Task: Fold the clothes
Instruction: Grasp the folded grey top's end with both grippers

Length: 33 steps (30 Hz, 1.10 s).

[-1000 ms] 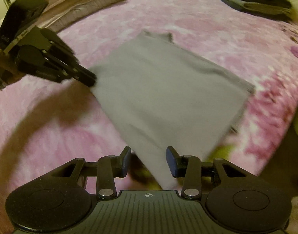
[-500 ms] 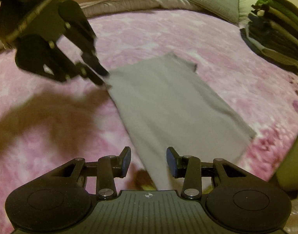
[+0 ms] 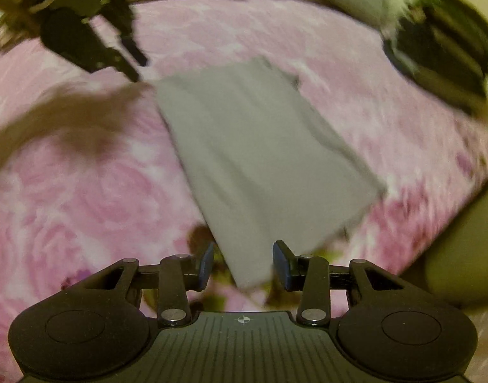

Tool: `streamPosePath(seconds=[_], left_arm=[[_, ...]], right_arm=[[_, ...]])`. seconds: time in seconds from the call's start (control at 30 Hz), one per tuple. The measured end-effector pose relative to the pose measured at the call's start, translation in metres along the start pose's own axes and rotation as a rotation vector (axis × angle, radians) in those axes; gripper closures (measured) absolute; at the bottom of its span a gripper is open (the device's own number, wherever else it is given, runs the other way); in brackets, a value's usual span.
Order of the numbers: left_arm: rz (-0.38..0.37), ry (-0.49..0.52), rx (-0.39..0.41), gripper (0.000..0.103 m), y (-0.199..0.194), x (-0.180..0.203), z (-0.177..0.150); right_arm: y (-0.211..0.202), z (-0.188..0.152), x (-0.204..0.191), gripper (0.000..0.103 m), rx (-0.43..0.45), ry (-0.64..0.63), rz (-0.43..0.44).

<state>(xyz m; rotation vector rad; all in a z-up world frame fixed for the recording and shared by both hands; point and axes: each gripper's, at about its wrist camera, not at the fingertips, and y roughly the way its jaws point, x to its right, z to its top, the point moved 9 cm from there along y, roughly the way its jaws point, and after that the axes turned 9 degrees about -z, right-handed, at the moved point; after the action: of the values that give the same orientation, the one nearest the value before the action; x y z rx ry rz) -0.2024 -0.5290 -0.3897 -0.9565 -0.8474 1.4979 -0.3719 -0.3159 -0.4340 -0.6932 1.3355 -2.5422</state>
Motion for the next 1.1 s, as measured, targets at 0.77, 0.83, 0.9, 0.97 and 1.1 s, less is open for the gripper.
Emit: streamPosePath(seconds=[0.77,0.83,0.9,0.97,1.1], left_arm=[[0.201,0.592,-0.036,0.09,0.054,0.052,0.046],[0.187,0.595,-0.056,0.093,0.053,0.051,0.046],[0.166,0.582,-0.062,0.094,0.05,0.047,0.049],[0.136,0.553,-0.073,0.095,0.046,0.043,0.052],[0.092,0.464,-0.061,0.095,0.037,0.031,0.065]], right_arm=[[-0.001,0.049,0.007,0.102,0.047,-0.124,0.004],[-0.004,0.044,0.004,0.102,0.044,-0.132,0.003],[-0.004,0.037,0.0,0.101,0.035,-0.148,-0.002],[-0.001,0.03,-0.004,0.078,0.018,-0.162,-0.028],[-0.002,0.034,-0.016,0.026,0.073,-0.166,-0.062]])
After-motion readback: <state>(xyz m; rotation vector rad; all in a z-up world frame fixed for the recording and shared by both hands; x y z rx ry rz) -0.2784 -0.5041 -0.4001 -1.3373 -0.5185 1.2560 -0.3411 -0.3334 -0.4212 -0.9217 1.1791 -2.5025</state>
